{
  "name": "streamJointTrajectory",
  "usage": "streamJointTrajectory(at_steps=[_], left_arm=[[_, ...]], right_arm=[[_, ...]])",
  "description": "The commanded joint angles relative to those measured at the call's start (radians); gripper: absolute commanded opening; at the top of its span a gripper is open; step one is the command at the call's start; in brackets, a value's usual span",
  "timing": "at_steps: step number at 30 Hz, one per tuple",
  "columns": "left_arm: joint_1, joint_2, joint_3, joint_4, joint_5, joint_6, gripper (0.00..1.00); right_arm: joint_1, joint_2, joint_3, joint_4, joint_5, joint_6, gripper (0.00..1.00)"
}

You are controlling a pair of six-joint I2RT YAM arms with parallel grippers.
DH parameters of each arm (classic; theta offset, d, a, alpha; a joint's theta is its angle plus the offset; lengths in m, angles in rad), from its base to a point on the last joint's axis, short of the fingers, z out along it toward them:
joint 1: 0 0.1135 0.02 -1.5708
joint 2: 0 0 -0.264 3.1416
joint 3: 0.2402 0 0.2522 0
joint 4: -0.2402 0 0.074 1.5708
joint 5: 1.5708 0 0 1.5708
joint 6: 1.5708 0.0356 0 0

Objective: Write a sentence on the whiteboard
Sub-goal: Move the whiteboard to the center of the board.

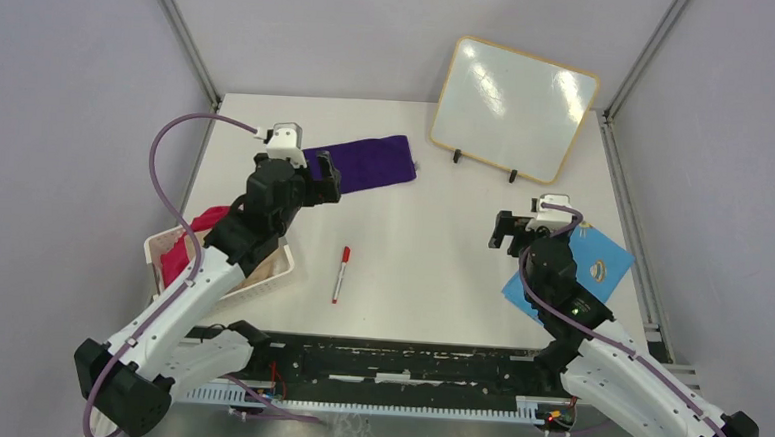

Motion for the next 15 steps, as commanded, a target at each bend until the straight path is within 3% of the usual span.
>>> streamJointTrajectory(at_steps=[1, 11, 15], left_arm=[[-0.005, -0.032, -0.002, 0.064, 0.022, -0.015, 1.00], [-0.006, -0.069, -0.034, 0.102, 0.115, 0.042, 1.00], [-0.005, -0.099, -0.028, 0.157, 0.232, 0.073, 1.00]], right_arm=[[-0.001, -0.020, 0.005, 0.060, -0.006, -0.057, 0.98], [-0.001, -0.036, 0.017, 0.049, -0.076, -0.109, 0.98], [-0.001, -0.014, 0.029, 0.073, -0.129, -0.112, 0.98]])
